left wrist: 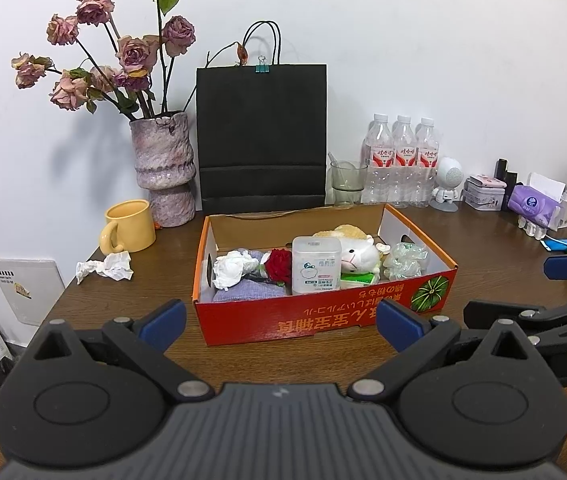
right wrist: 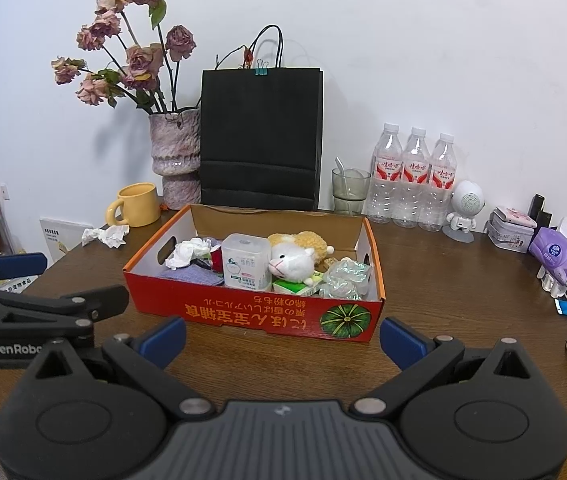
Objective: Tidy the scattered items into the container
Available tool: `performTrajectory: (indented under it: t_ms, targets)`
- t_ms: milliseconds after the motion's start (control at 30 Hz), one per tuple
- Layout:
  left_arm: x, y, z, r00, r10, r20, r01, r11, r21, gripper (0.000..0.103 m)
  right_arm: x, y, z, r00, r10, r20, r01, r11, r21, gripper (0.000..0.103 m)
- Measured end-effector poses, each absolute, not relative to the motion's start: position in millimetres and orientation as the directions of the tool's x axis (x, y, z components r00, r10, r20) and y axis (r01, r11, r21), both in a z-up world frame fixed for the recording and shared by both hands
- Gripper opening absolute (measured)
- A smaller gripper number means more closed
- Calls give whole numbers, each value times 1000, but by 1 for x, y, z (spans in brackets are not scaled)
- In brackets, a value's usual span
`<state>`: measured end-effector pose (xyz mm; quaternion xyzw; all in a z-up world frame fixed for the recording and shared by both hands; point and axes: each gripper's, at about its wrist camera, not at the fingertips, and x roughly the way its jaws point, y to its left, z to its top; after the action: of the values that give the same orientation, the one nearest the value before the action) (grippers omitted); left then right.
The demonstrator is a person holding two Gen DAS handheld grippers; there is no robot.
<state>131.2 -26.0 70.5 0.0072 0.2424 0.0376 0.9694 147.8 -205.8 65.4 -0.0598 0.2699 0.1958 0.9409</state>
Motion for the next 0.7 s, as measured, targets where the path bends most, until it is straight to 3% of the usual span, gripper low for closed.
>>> performTrajectory:
  t_ms: [700]
  targets:
    - [135,-26,66,871,74,-486,-65,997,36,103,150,-206,63,771,337,-541,-405,914,-7,103]
